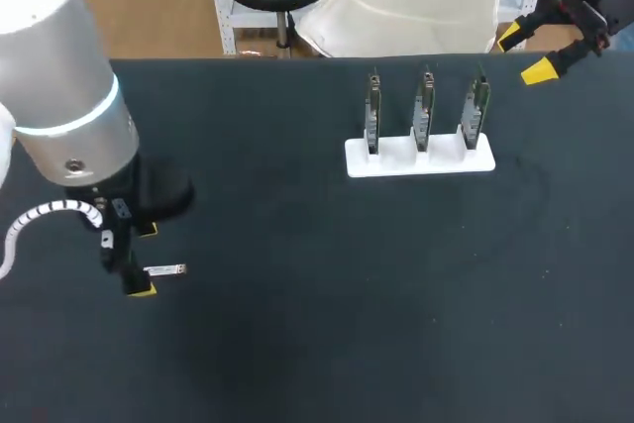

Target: Pick up the optical module with the left hand, and insert it into the network port with the right hand.

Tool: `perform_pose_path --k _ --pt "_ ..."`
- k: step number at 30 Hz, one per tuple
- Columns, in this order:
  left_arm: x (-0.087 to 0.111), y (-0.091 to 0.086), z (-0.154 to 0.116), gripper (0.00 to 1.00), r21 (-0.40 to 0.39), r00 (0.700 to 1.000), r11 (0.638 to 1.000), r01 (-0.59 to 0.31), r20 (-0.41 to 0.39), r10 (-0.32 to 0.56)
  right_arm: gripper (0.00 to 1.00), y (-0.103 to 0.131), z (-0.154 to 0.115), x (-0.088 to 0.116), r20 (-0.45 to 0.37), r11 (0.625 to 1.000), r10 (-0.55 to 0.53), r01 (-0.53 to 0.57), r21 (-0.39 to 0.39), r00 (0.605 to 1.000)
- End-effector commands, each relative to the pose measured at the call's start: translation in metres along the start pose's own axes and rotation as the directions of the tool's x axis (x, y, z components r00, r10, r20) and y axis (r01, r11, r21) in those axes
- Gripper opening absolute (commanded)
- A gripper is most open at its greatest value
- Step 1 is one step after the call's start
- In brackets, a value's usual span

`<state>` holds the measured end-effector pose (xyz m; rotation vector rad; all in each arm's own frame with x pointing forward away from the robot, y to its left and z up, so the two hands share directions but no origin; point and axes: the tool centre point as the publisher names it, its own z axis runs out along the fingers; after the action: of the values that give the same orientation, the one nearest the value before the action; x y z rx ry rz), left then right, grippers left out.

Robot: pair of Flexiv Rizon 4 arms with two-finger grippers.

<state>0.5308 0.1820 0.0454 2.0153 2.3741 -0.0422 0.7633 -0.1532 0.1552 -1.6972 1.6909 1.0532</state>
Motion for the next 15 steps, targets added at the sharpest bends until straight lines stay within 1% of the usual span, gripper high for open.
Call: perform_pose_path --k 1,3,8,15 --pt "-0.004 0.005 0.014 1.0 0.016 1.0 1.0 0.006 -0.02 -0.006 1.0 0.001 0.001 0.0 0.001 1.0 -0.001 0.001 0.004 1.0" --pt "-0.003 0.004 0.02 1.0 0.023 1.0 1.0 0.011 -0.024 -0.011 1.0 0.001 0.001 0.0 0.001 1.0 -0.001 0.001 0.004 1.0" --pt "-0.002 0.005 0.026 1.0 0.025 0.999 0.999 0.026 -0.023 -0.025 1.0 0.001 0.001 0.0 0.001 1.0 -0.001 0.001 0.004 1.0" --pt "0.009 0.006 0.036 1.0 0.026 0.998 0.999 0.046 -0.044 -0.045 1.0 0.001 0.001 0.0 0.001 1.0 -0.001 0.001 0.004 1.0"
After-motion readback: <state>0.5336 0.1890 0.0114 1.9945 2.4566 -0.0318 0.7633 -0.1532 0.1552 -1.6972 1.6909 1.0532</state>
